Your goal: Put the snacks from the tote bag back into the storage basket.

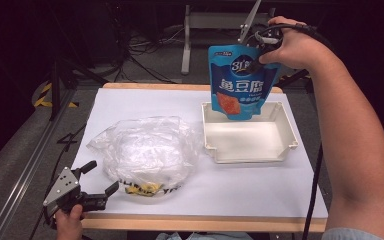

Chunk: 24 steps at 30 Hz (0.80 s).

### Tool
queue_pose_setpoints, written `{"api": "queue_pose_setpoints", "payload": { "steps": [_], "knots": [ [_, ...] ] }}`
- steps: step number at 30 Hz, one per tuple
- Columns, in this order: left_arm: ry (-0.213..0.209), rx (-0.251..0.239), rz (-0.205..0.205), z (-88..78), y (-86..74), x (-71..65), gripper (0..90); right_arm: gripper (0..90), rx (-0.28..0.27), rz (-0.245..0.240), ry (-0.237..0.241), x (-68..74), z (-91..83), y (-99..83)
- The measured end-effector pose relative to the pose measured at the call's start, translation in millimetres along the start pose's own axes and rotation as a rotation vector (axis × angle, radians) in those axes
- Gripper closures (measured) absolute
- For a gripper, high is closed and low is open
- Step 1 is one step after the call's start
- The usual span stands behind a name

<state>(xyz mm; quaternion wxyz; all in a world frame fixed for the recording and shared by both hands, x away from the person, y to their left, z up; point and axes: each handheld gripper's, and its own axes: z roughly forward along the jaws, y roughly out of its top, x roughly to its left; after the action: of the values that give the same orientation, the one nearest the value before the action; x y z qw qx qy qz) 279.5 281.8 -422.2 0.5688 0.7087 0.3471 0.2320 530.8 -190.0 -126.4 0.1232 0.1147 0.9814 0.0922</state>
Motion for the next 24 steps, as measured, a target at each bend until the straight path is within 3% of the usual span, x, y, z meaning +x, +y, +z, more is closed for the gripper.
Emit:
{"api": "queue_pose_setpoints", "payload": {
  "steps": [9, 24],
  "knots": [
    [0.001, 0.008, 0.001, 0.1, -0.2, -0.1, 1.3, 89.4, -0.002, -0.012, 0.009, -7.7, 12.5, -4.2],
    [0.000, 0.015, 0.006, 1.0, -0.4, 0.2, 1.3, 89.2, -0.008, -0.028, 0.057, -8.7, 52.1, -7.5]
  ]
}}
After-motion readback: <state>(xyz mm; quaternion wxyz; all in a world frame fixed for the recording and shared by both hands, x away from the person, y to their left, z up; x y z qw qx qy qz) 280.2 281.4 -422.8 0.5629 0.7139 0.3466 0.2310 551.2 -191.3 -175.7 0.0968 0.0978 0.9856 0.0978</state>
